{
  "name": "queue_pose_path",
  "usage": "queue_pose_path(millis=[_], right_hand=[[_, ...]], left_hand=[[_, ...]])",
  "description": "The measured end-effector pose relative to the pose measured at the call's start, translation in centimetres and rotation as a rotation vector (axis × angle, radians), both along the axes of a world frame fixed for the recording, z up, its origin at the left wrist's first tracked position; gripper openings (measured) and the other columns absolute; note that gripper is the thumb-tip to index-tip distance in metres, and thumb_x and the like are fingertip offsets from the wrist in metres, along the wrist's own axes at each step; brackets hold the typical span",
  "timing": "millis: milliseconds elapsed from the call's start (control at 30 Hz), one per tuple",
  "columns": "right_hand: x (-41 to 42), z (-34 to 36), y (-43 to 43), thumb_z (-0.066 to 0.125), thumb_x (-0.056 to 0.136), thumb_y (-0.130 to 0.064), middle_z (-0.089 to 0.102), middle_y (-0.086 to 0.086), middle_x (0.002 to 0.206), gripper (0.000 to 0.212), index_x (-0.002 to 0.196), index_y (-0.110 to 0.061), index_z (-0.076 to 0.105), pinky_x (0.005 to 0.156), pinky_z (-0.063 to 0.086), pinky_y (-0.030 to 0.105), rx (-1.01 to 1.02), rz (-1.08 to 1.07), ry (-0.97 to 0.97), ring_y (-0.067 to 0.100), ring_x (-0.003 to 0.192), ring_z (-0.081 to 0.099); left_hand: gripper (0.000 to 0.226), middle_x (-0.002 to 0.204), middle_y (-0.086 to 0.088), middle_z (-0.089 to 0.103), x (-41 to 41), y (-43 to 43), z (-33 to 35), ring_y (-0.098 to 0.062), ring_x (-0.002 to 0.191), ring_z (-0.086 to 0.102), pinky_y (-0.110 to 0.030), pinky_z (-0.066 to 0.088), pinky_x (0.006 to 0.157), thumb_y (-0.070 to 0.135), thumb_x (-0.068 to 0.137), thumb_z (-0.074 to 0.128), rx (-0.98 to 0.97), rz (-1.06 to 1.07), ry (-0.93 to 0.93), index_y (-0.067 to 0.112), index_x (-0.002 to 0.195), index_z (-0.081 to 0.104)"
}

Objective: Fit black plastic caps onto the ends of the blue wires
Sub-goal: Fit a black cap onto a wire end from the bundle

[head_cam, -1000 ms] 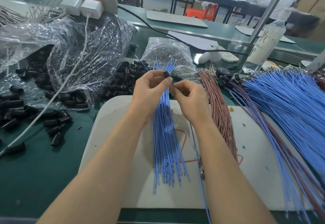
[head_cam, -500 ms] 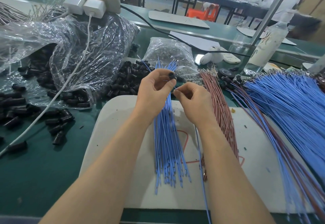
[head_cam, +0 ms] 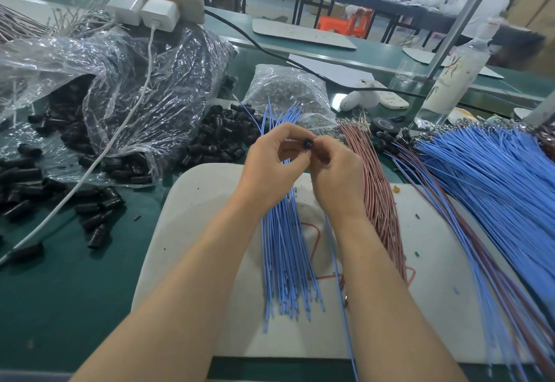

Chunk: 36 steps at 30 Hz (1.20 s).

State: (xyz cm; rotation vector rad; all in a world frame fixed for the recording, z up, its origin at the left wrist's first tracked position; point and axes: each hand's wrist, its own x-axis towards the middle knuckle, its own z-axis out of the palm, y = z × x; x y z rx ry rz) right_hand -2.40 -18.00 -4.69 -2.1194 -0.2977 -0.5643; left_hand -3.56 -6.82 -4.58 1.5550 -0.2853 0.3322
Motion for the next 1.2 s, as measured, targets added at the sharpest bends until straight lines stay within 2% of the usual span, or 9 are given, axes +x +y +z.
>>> queue_pose_path(millis=[200,433,500,567,667,733,833,1067,1200], right_hand=[[0.1,0.0,-0.2,0.058,0.083,0.001,0.07,0.008,0.08,0.017,0.093,-0.005,0.071,0.071,0.048,0.037,-0.052,-0.019,-0.026,0.022,0.075,0.062],[-0.1,0.2,-0.1,0.061,0.089,-0.01,0.07,0.005,0.08,0.01,0.09,-0.006,0.07,0.074,0.049,0.038,-0.085,-0.004,0.055,0.02,0.075,0.063],[0.0,0.7,0.0,0.065,0.089,-0.024,0.071,0.001,0.081,0.015,0.093,-0.01,0.072,0.074,0.049,0.026,-0.118,0.05,0.135,0.014,0.076,0.063],[0.1,1.3,-0.5,0.069,0.086,-0.032,0.069,-0.003,0.082,0.022,0.1,-0.015,0.071,0.07,0.045,0.015,-0.127,0.011,0.14,0.01,0.076,0.061],[0.8,1.6,-3.1,0.066,0.087,-0.033,0.068,0.001,0.098,0.028,0.109,-0.016,0.068,0.075,0.043,0.024,-0.183,-0.321,0.162,0.015,0.087,0.06],[1.3,1.4,-4.9,0.065,0.088,-0.033,0.062,0.007,0.116,0.033,0.117,-0.018,0.062,0.085,0.044,0.033,-0.3,-0.517,0.369,0.024,0.105,0.055],[1.6,0.6,-5.6,0.061,0.09,-0.027,0.053,0.01,0.127,0.037,0.125,-0.018,0.053,0.096,0.039,0.042,-0.389,-0.568,0.612,0.031,0.117,0.047],[1.7,-0.2,-6.1,0.059,0.092,-0.025,0.066,0.009,0.103,0.017,0.103,-0.013,0.064,0.087,0.047,0.04,-0.191,-0.621,0.476,0.029,0.097,0.058],[1.5,-0.2,-6.3,0.058,0.092,-0.025,0.061,0.005,0.078,0.018,0.091,-0.01,0.068,0.053,0.032,0.021,-0.141,-0.627,0.349,0.019,0.068,0.049]], left_hand=[[0.027,0.083,0.004,0.07,-0.2,-0.2,0.1,-0.015,0.085,0.068,-0.038,0.056,0.085,0.005,0.072,0.054,0.031,0.013,-0.001,0.027,0.085,0.066],[0.024,0.086,0.001,0.07,-0.1,0.0,0.2,-0.008,0.083,0.067,-0.019,0.053,0.077,-0.006,0.083,0.06,-0.013,0.025,0.007,0.016,0.091,0.066],[0.017,0.084,0.005,0.068,0.1,0.4,0.5,0.001,0.078,0.064,-0.012,0.049,0.072,0.0,0.087,0.062,-0.077,0.083,0.025,0.016,0.095,0.066],[0.011,0.082,0.008,0.067,0.5,1.2,0.6,0.001,0.074,0.061,-0.015,0.048,0.073,0.01,0.091,0.061,-0.179,0.188,0.083,0.019,0.094,0.064],[0.011,0.072,0.009,0.064,1.1,2.9,0.7,-0.003,0.069,0.057,-0.021,0.047,0.07,0.018,0.095,0.055,-0.446,0.3,0.267,0.019,0.088,0.063],[0.016,0.064,0.009,0.06,1.4,3.7,0.9,-0.003,0.06,0.055,-0.018,0.047,0.061,0.019,0.095,0.054,-0.647,0.311,0.376,0.015,0.083,0.064],[0.018,0.06,0.004,0.057,1.6,4.3,1.1,-0.002,0.046,0.049,-0.014,0.042,0.045,0.015,0.094,0.055,-0.773,0.261,0.51,0.008,0.08,0.063],[0.015,0.059,0.008,0.063,1.4,3.2,0.7,0.0,0.049,0.054,-0.013,0.046,0.047,0.016,0.095,0.054,-0.503,0.069,0.595,0.01,0.085,0.065],[0.011,0.064,0.009,0.068,1.2,2.7,0.4,-0.001,0.058,0.059,-0.015,0.048,0.055,0.018,0.095,0.055,-0.36,0.021,0.546,0.013,0.093,0.065]])
